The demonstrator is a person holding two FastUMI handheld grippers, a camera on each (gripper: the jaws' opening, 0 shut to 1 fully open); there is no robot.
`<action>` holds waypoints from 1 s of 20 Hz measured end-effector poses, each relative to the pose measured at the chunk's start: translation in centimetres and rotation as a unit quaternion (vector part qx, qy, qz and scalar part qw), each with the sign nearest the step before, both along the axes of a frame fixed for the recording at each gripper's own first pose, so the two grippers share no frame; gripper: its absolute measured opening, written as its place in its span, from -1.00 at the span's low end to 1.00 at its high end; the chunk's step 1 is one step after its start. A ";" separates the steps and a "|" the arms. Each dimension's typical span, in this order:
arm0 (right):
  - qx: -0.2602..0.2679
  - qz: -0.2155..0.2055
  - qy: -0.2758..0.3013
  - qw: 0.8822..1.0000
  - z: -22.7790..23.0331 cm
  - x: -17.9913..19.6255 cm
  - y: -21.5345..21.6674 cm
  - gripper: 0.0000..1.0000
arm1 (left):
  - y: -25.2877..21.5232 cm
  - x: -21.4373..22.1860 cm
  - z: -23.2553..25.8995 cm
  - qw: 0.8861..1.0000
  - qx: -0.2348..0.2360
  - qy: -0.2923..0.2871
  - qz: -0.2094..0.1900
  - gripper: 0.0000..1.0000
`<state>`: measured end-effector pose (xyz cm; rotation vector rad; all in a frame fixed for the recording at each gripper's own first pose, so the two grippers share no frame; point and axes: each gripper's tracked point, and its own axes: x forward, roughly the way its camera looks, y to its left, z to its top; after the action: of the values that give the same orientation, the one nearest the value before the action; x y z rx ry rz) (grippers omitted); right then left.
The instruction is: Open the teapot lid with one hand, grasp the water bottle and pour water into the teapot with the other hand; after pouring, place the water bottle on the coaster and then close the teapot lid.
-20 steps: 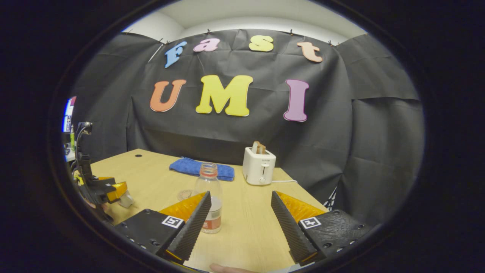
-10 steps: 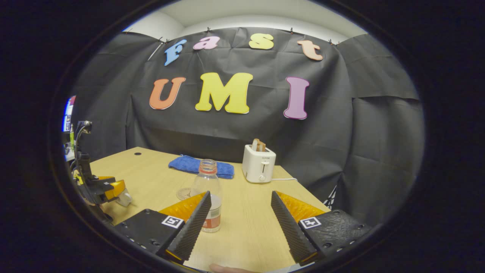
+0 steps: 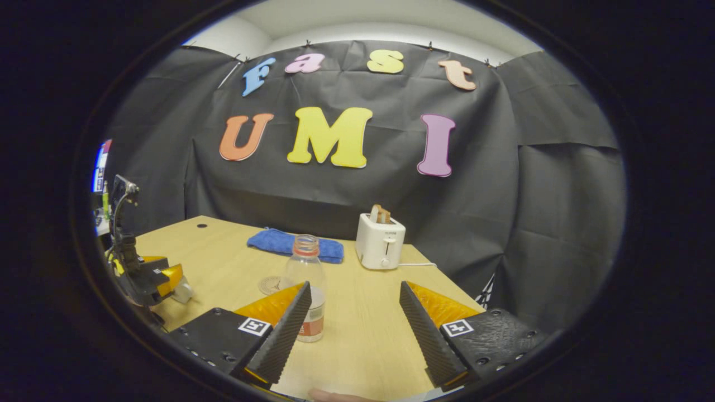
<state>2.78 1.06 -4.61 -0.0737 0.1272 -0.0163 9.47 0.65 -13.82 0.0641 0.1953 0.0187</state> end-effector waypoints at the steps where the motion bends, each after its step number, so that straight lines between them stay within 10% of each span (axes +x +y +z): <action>1: -0.001 -0.001 0.001 1.000 -0.1 0.1 0.0 0.96 | 0.1 -0.1 0.2 1.000 0.002 -0.001 0.003 0.14; 8: -0.005 -0.001 0.007 1.000 -0.5 0.3 0.1 0.96 | -1.0 -0.1 0.4 1.000 -0.006 -0.008 -0.008 0.14; 20: -0.004 0.005 0.009 1.000 -1.2 0.6 0.5 0.96 | -0.3 0.4 0.2 0.999 -0.029 -0.009 -0.012 -0.89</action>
<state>3.37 1.57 -5.86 -0.0825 0.1450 -0.0061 9.90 0.32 -13.62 0.0076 0.1759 -0.0113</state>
